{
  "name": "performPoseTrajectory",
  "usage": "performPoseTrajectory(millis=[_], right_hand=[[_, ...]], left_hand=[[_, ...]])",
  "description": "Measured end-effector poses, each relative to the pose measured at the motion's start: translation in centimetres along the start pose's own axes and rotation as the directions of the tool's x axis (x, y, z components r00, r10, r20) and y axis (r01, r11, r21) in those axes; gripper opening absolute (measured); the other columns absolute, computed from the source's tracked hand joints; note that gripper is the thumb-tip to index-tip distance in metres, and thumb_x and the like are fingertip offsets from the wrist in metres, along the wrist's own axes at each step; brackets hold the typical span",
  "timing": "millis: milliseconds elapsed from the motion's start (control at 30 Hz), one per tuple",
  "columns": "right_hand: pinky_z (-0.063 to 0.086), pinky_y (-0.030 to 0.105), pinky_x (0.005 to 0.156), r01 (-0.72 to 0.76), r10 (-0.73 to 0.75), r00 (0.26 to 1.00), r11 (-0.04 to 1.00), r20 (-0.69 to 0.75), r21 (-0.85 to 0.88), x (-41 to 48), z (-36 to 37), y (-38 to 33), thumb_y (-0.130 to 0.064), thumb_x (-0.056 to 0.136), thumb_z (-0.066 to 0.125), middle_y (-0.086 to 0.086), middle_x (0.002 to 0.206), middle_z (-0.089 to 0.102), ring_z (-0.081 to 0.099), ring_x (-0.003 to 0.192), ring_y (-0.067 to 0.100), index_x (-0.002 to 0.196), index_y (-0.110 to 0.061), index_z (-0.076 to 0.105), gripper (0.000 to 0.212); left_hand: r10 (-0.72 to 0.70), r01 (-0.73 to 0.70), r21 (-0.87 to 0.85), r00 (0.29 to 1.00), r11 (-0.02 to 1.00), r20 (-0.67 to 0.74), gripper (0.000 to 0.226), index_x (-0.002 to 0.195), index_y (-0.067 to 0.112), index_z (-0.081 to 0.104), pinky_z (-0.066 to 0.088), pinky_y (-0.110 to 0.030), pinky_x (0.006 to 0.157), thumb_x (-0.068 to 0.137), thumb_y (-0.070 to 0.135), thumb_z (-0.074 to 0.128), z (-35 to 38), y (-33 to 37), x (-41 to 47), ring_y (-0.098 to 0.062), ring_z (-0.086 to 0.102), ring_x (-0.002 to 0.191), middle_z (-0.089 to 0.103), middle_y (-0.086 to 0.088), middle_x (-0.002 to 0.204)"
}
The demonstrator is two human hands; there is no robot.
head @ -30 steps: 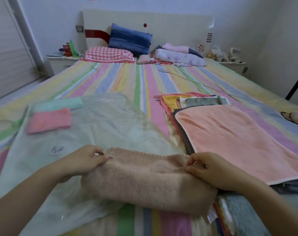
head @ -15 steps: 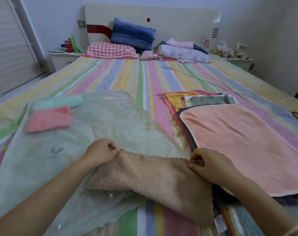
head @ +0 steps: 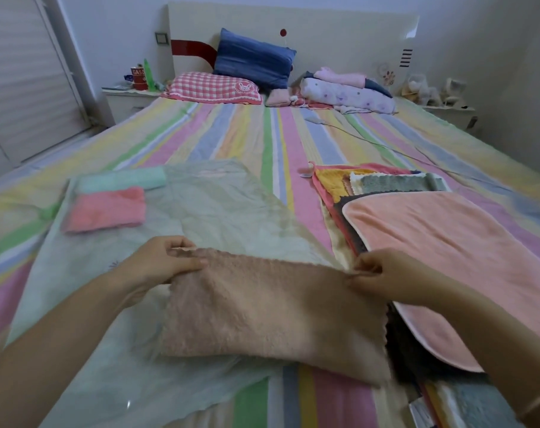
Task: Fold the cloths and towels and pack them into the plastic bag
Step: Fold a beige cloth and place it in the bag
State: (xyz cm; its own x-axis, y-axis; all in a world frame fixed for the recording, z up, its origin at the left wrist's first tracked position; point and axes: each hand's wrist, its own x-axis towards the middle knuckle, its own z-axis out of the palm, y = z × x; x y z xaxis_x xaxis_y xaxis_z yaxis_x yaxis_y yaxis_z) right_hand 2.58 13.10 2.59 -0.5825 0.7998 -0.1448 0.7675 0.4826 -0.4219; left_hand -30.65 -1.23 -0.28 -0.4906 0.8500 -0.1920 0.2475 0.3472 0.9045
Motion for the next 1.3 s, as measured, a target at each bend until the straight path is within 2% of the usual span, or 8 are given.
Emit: performPoseTrajectory(millis=[100, 200, 367, 567, 700, 800, 1067, 1300], right_hand=[[0.035, 0.021, 0.053, 0.011, 0.021, 0.995, 0.945, -0.094, 0.326, 2.4, -0.7, -2.7, -0.044, 0.083, 0.07, -0.013, 0.05, 0.054, 0.05, 0.05, 0.003, 0.061, -0.02, 0.056, 0.036], [0.049, 0.022, 0.055, -0.042, 0.097, 0.993, 0.819, -0.066, 0.572, 5.9, 1.0, -5.4, -0.044, 0.086, 0.067, -0.001, 0.07, 0.066, 0.061, 0.061, 0.01, 0.081, -0.015, 0.067, 0.029], [0.052, 0.035, 0.063, -0.225, 0.237, 0.971, 0.862, 0.03, 0.453, 9.5, 6.8, -6.2, -0.045, 0.089, 0.061, 0.009, 0.081, 0.059, 0.059, 0.073, 0.024, 0.091, -0.008, 0.065, 0.038], [0.049, 0.036, 0.081, -0.251, 0.306, 0.947, 0.896, -0.1, 0.366, 8.5, 9.0, -5.3, -0.053, 0.084, 0.063, 0.01, 0.115, 0.062, 0.06, 0.096, 0.026, 0.132, -0.018, 0.045, 0.062], [0.038, 0.029, 0.056, -0.14, 0.224, 0.962, 0.894, -0.154, 0.425, 6.1, 9.7, -5.8, -0.027, 0.089, 0.063, 0.008, 0.087, 0.058, 0.055, 0.071, 0.021, 0.13, -0.018, 0.034, 0.051], [0.036, 0.025, 0.049, -0.057, 0.131, 0.983, 0.889, -0.132, 0.455, 4.7, 9.6, -5.6, -0.007, 0.088, 0.058, 0.013, 0.082, 0.059, 0.05, 0.061, 0.017, 0.121, -0.02, 0.048, 0.037], [0.044, 0.019, 0.046, -0.088, 0.13, 0.991, 0.828, -0.036, 0.554, 4.6, 8.6, -5.1, 0.002, 0.089, 0.05, 0.004, 0.091, 0.061, 0.054, 0.067, 0.021, 0.121, -0.029, 0.064, 0.047], [0.047, 0.018, 0.067, 0.013, 0.089, 0.984, 0.831, -0.155, 0.556, 6.4, 4.7, -9.4, -0.005, 0.09, 0.053, 0.005, 0.114, 0.065, 0.06, 0.092, 0.014, 0.118, -0.031, 0.067, 0.041]], left_hand=[[0.02, -0.024, -0.019, 0.988, 1.0, -0.154, 0.03, 0.098, 0.011, 0.069, 0.055, -0.04, 0.071, 0.074, 0.024, 0.082, -3.5, -1.2, 0.3, -0.029, 0.068, 0.083, 0.069, -0.014, 0.091], [0.05, -0.048, 0.014, 0.959, 0.999, -0.278, 0.028, 0.1, 0.01, 0.068, 0.052, -0.038, 0.069, 0.079, 0.024, 0.078, -5.3, -3.3, 0.9, -0.028, 0.067, 0.084, 0.068, -0.011, 0.088], [-0.108, 0.046, -0.169, 0.919, 0.985, -0.379, 0.029, 0.109, 0.012, 0.059, 0.052, -0.032, 0.065, 0.088, 0.028, 0.07, -5.5, -7.6, 0.9, -0.023, 0.064, 0.077, 0.067, -0.016, 0.106], [0.168, -0.197, -0.037, 0.908, 0.98, -0.384, 0.013, 0.098, 0.028, 0.061, 0.055, -0.039, 0.084, 0.096, 0.017, 0.057, -5.4, -9.9, -2.2, -0.02, 0.067, 0.094, 0.07, -0.002, 0.101], [0.363, -0.301, 0.212, 0.847, 0.93, -0.388, 0.016, 0.106, 0.024, 0.061, 0.052, -0.019, 0.076, 0.095, 0.014, 0.057, -4.5, -10.6, -3.5, -0.002, 0.065, 0.088, 0.067, 0.013, 0.102], [0.417, -0.31, 0.323, 0.839, 0.894, -0.349, 0.025, 0.115, 0.027, 0.059, 0.052, -0.013, 0.076, 0.092, 0.016, 0.061, -4.3, -10.9, -3.8, 0.005, 0.064, 0.09, 0.062, 0.024, 0.109], [0.301, -0.227, 0.298, 0.925, 0.927, -0.233, 0.045, 0.097, 0.048, 0.057, 0.05, -0.023, 0.068, 0.076, 0.014, 0.078, -3.8, -9.4, -3.1, -0.014, 0.061, 0.067, 0.065, 0.011, 0.11], [0.007, 0.01, 0.041, 0.92, 0.999, -0.392, 0.061, 0.126, 0.021, 0.058, 0.047, -0.037, 0.101, 0.071, 0.009, 0.081, -3.1, -9.1, -3.1, -0.017, 0.056, 0.118, 0.057, -0.001, 0.13]])
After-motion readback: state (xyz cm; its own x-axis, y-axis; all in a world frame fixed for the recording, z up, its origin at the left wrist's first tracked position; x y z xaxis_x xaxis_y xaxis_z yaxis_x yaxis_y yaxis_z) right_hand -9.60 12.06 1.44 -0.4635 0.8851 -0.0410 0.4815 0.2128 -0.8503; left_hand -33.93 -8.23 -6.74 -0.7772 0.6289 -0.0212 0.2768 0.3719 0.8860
